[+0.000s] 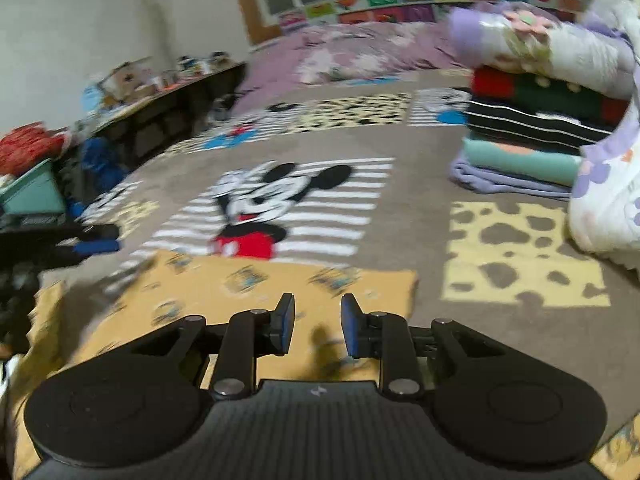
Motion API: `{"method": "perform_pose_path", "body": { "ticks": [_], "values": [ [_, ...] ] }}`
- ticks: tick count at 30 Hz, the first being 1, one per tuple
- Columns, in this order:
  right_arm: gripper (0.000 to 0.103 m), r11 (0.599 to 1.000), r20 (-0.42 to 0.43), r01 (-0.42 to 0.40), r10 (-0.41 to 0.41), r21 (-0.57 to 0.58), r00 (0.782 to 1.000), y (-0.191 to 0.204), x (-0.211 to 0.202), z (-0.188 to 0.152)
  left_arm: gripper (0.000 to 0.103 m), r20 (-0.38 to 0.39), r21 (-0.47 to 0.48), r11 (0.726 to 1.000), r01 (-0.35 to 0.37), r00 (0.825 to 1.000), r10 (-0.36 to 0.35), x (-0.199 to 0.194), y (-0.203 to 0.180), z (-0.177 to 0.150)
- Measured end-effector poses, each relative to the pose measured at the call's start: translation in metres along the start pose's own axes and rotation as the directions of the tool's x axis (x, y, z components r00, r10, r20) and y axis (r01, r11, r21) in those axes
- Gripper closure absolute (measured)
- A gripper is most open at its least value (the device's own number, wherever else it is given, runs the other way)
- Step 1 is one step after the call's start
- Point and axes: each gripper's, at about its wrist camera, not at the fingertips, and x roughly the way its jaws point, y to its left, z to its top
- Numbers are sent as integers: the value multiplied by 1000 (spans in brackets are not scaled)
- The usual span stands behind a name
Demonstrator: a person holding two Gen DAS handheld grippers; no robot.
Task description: Fold clothes
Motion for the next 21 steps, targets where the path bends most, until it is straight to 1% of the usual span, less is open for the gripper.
{"method": "perform_pose_path", "body": {
  "ticks": [2, 3, 4, 5, 6, 7, 9, 10, 12, 14, 16, 17, 21],
  "values": [
    [75, 999, -15, -39, 38, -22, 999, 14, -13, -12, 73, -41, 2, 998, 60, 997, -60, -5, -4, -5],
    [75, 998, -24, -59, 59, -27, 998, 20, -18, -17, 73, -75, -5, 995, 103, 992, -103, -6, -6, -9],
    [76, 996, -41, -88, 87, -31, 995, 27, -22, -26, 71, -108, -14, 991, 136, 985, -137, -5, -7, -14],
    [75, 994, -54, -100, 97, -39, 994, 33, -26, -33, 66, -141, -22, 988, 156, 977, -158, -4, -8, -20],
    [75, 993, -67, -112, 109, -45, 992, 39, -30, -41, 62, -169, -29, 986, 164, 971, -166, -1, -7, -26],
    [75, 989, -81, -137, 133, -49, 988, 46, -32, -48, 61, -190, -31, 988, 154, 969, -157, 2, -6, -31],
    [75, 982, -104, -177, 170, -66, 980, 61, -38, -63, 60, -225, -44, 992, 119, 966, -126, 11, 1, -38],
    [75, 978, -121, -187, 176, -89, 977, 69, -40, -69, 60, -236, -55, 993, 101, 965, -111, 16, 5, -39],
    [75, 969, -170, -200, 175, -142, 970, 85, -41, -83, 60, -239, -89, 993, 75, 967, -94, 24, 15, -36],
    [74, 961, -184, -196, 160, -196, 970, 96, -44, -93, 60, -219, -120, 990, 74, 971, -100, 31, 19, -26],
    [74, 958, -184, -191, 152, -214, 971, 100, -49, -97, 60, -191, -156, 985, 66, 977, -96, 36, 24, -16],
    [74, 959, -186, -196, 158, -205, 970, 100, -51, -98, 60, -177, -185, 981, 65, 979, -98, 40, 28, -12],
    [74, 955, -195, -191, 148, -229, 970, 103, -58, -100, 60, -124, -287, 956, 59, 987, -99, 54, 43, 3]
  ]
}}
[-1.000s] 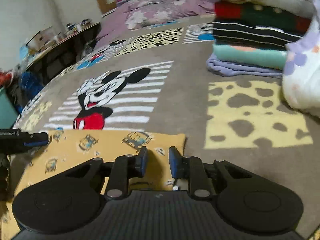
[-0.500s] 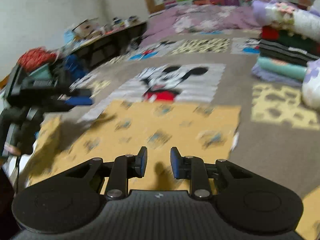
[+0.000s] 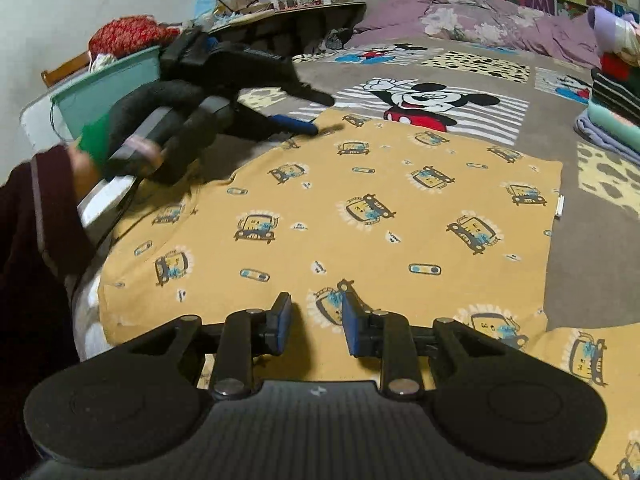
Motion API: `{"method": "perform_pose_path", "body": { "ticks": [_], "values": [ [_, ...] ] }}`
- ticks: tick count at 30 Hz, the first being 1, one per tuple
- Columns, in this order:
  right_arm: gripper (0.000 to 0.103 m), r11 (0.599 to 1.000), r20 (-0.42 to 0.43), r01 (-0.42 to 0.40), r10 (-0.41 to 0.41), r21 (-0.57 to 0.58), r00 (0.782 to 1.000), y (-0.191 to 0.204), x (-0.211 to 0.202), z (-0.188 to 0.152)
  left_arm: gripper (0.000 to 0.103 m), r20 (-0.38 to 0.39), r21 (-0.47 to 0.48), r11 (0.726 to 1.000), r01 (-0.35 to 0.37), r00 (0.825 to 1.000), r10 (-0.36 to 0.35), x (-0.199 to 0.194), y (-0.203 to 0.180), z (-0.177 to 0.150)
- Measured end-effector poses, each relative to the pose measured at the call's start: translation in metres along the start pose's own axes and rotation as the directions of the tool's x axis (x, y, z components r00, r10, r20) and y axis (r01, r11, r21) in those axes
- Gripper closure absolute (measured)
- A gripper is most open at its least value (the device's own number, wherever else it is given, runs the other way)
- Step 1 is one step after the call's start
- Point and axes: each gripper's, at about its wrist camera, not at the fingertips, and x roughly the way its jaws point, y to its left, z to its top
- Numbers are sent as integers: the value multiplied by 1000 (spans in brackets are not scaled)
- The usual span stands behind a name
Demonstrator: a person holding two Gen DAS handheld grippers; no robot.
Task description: Fold clothes
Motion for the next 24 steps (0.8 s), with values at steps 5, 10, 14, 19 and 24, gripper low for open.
{"method": "perform_pose_path", "body": {
  "ticks": [5, 10, 14, 19, 24],
  "values": [
    [74, 999, 6, 31, -31, -26, 1000, 4, -5, -6, 59, 77, -29, 1000, -10, 997, 12, -3, 2, 14],
    [69, 995, 44, 88, -87, -36, 995, 10, -19, -12, 54, 110, 12, 1000, 23, 994, -24, -21, -6, 11],
    [65, 987, 121, 162, -162, 13, 979, -1, -47, -14, 54, 145, 63, 997, 45, 988, -54, -48, -19, 2],
    [65, 954, 174, 301, -295, -12, 940, -20, -76, -29, 54, 203, 227, 970, -87, 978, 40, -83, -53, -39],
    [65, 943, 211, 334, -325, -6, 922, -32, -96, -47, 54, 219, 390, 898, -205, 968, 125, -97, -85, -114]
  ]
}}
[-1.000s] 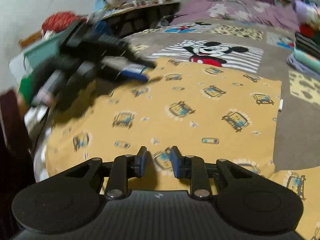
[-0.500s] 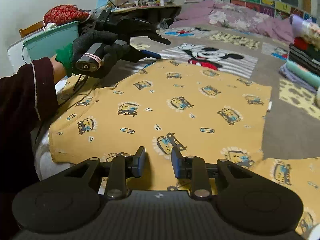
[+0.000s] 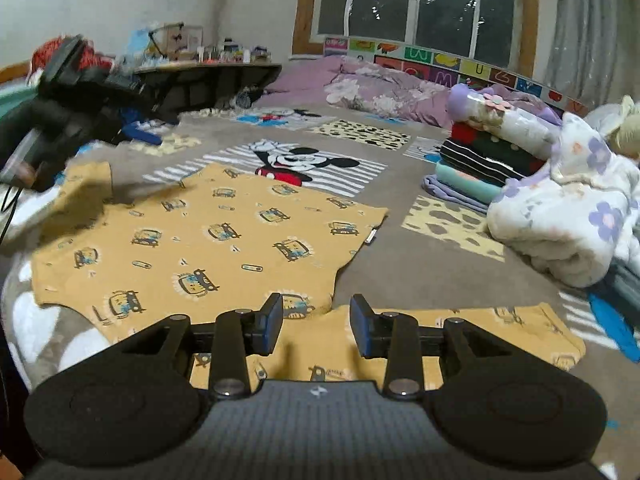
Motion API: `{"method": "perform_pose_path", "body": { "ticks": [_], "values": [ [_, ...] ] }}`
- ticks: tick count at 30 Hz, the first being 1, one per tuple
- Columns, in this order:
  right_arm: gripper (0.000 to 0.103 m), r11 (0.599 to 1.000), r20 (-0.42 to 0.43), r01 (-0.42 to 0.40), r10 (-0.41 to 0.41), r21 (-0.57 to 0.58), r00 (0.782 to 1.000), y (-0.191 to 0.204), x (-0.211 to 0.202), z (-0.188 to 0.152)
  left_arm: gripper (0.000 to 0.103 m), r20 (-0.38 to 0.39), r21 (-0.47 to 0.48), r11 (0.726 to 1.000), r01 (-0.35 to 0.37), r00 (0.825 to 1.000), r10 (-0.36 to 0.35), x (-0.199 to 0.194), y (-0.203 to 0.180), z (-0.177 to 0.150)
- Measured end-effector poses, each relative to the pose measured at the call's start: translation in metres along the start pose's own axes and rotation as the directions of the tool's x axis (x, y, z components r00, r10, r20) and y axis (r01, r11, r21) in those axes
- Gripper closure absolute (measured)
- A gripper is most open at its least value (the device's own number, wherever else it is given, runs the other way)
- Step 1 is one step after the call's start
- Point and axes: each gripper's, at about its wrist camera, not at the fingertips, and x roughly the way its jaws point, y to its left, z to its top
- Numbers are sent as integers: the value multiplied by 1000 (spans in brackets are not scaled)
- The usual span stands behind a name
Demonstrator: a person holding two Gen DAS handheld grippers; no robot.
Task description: Fold clothes
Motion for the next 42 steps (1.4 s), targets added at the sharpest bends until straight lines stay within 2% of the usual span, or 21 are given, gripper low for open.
{"method": "perform_pose_path", "body": {
  "ticks": [2, 6, 7, 9, 10, 12, 14, 15, 16, 17, 19, 24, 26, 28, 30, 32, 36, 39, 42],
  "values": [
    [65, 1000, 10, -26, 26, -8, 1000, 5, 1, -6, 54, -9, 64, 997, -41, 999, 42, -13, -20, -30],
    [65, 994, 44, -105, 106, -22, 993, 24, 0, -23, 54, -19, 183, 980, -78, 996, 83, -36, -64, -96],
    [65, 993, 43, -115, 117, -40, 992, 30, 2, -27, 54, -19, 214, 971, -105, 994, 112, -39, -75, -110],
    [66, 987, -12, -128, 128, -96, 992, 43, 10, -37, 54, -11, 274, 951, -143, 988, 152, -43, -93, -138],
    [66, 986, -45, -128, 124, -107, 991, 48, 14, -41, 54, -12, 312, 936, -161, 985, 174, -41, -99, -149],
    [67, 986, -44, -103, 98, -131, 994, 54, 12, -44, 54, -22, 412, 885, -216, 969, 247, -31, -110, -171],
    [67, 987, 4, -37, 38, -154, 999, 59, 2, -40, 54, 13, 478, 836, -268, 955, 298, -28, -116, -184],
    [67, 987, 16, -50, 53, -150, 998, 58, -1, -39, 54, 38, 494, 823, -281, 952, 303, -30, -118, -187],
    [67, 987, 25, -61, 66, -148, 998, 57, -4, -37, 54, 36, 488, 826, -282, 952, 304, -32, -117, -188],
    [67, 985, 7, -60, 62, -160, 998, 58, -2, -38, 54, 2, 463, 845, -267, 954, 300, -31, -114, -188],
    [66, 984, -112, -95, 79, -151, 991, 59, 12, -46, 54, -49, 411, 879, -243, 957, 287, -30, -105, -186],
    [67, 995, -49, -55, 50, -89, 998, 53, -17, -37, 54, 46, 311, 911, -272, 961, 271, -61, -104, -174],
    [67, 999, -27, -47, 47, -11, 999, 47, -31, -36, 54, 37, 286, 919, -272, 961, 273, -59, -102, -172],
    [67, 992, -17, -34, 36, 119, 999, 32, -39, -37, 54, 2, 286, 920, -267, 960, 279, -52, -100, -173],
    [67, 956, -17, -12, 17, 294, 1000, 12, -45, -41, 54, -37, 300, 913, -276, 953, 300, -44, -101, -174],
    [66, 908, -27, 9, 3, 418, 1000, -6, -45, -51, 54, 12, 317, 908, -274, 958, 285, -48, -108, -172],
    [65, 800, -17, -9, 24, 600, 1000, -30, -36, -70, 54, 78, 338, 911, -237, 971, 224, -49, -124, -171],
    [64, 732, -7, -43, 65, 680, 998, -40, -27, -83, 54, 26, 374, 903, -211, 976, 217, -31, -133, -178],
    [64, 713, 0, -76, 106, 697, 994, -38, -20, -89, 53, -49, 450, 870, -200, 968, 248, -12, -142, -187]
  ]
}}
